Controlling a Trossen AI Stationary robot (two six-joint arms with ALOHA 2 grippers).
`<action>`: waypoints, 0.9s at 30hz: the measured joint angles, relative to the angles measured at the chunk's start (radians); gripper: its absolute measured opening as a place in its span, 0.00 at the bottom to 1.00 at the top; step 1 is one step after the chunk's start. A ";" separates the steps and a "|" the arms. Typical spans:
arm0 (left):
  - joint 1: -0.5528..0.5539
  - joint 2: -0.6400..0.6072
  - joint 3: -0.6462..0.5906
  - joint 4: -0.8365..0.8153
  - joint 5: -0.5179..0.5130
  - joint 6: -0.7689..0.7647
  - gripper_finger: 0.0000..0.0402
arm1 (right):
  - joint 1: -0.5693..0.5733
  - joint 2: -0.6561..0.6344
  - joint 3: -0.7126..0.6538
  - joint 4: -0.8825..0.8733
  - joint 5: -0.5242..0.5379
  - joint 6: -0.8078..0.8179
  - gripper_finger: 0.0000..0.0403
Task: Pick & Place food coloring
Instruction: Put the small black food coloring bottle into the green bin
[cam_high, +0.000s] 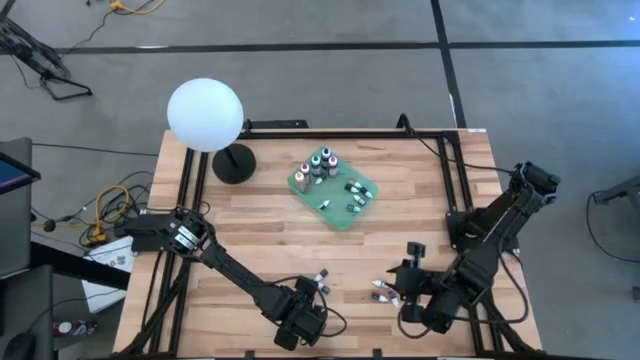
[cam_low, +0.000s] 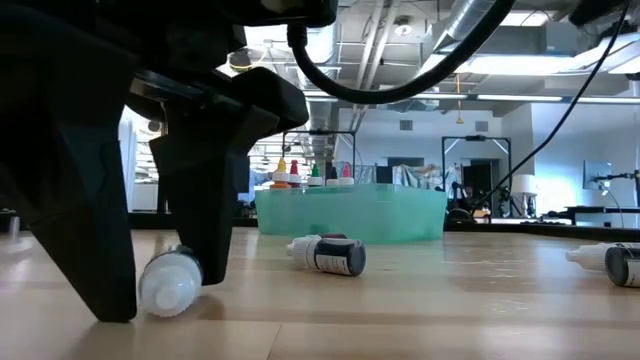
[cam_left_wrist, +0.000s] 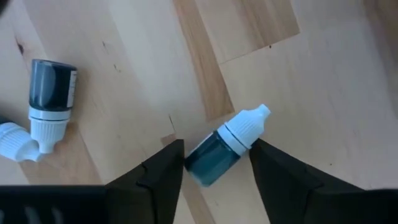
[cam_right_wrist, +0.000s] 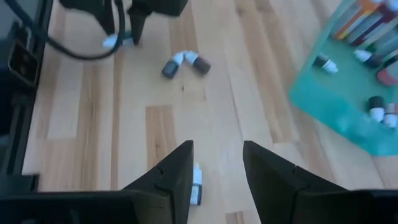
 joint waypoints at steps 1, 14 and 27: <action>0.000 0.000 0.000 0.000 0.001 -0.001 0.43 | -0.008 0.002 0.000 0.000 -0.015 -0.008 0.33; 0.000 0.002 -0.001 -0.001 -0.002 -0.001 0.23 | -0.040 -0.001 0.000 0.008 -0.033 -0.012 0.31; 0.006 0.002 -0.002 -0.006 -0.014 -0.026 0.21 | -0.040 -0.001 0.000 0.008 -0.032 -0.012 0.30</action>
